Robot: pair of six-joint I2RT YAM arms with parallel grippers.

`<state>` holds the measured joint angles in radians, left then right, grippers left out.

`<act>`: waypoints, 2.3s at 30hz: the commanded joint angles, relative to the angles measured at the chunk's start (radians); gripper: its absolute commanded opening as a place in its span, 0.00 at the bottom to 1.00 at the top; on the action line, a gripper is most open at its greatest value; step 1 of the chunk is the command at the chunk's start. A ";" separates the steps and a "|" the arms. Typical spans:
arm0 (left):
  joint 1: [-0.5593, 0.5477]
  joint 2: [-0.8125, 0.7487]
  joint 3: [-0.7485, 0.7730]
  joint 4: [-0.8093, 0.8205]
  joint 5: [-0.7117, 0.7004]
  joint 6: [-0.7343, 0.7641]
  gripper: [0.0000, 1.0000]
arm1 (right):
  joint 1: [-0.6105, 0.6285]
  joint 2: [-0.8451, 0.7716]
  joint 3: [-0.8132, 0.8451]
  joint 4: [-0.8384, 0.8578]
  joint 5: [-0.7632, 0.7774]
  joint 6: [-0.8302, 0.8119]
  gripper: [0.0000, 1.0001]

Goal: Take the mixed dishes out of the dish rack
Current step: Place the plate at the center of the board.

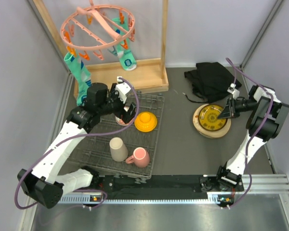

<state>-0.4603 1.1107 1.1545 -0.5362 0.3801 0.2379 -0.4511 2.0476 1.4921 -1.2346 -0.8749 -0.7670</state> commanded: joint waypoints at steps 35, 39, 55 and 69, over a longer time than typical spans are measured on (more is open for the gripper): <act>-0.005 0.012 -0.007 -0.002 -0.017 0.040 0.99 | -0.008 -0.053 0.014 0.110 0.105 0.058 0.65; -0.005 0.018 -0.007 -0.004 -0.053 0.040 0.99 | -0.008 -0.090 0.002 0.158 0.154 0.101 0.66; -0.005 0.038 -0.004 0.015 -0.249 0.032 0.99 | 0.012 -0.158 -0.035 0.219 0.209 0.136 0.66; -0.005 0.179 0.054 -0.022 -0.533 0.060 0.98 | 0.114 -0.400 0.019 0.247 0.275 0.198 0.72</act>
<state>-0.4603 1.2621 1.1595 -0.5537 -0.0681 0.2729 -0.3698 1.7336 1.4590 -1.0248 -0.6239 -0.5880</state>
